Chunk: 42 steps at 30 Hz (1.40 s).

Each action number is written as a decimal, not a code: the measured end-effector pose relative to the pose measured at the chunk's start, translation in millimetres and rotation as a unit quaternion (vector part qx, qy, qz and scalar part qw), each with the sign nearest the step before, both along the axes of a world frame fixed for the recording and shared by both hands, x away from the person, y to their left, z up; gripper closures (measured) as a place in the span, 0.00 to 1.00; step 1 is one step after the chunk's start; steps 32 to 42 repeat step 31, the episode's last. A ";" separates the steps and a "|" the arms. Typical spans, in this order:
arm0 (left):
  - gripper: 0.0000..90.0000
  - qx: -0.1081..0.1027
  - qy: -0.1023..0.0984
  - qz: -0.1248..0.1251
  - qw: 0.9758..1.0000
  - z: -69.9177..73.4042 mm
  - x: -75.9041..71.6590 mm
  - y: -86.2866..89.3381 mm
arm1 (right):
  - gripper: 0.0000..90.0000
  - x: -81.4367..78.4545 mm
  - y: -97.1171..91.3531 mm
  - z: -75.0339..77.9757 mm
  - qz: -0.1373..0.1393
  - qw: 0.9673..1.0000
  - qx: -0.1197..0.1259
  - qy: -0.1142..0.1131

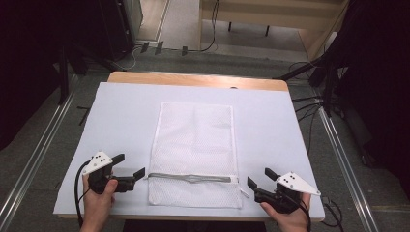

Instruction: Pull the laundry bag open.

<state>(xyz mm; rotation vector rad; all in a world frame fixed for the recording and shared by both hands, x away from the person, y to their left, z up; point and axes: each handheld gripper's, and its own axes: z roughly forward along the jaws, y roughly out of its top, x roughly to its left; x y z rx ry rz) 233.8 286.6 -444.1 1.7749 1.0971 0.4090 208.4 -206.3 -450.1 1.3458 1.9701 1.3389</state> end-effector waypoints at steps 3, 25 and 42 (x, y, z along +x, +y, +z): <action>0.00 0.007 -0.003 0.008 1.000 -0.6 0.7 2.3 | 0.24 4.0 -12.0 -1.4 -0.008 1.000 0.003 0.003; 0.00 0.008 -0.030 0.063 0.998 4.2 -1.4 42.7 | 0.20 18.7 -74.7 -12.6 -0.056 0.998 -0.008 0.014; 0.00 0.001 -0.026 0.074 0.997 3.9 -1.6 50.4 | 0.20 19.3 -77.2 -12.6 -0.066 0.998 -0.008 0.014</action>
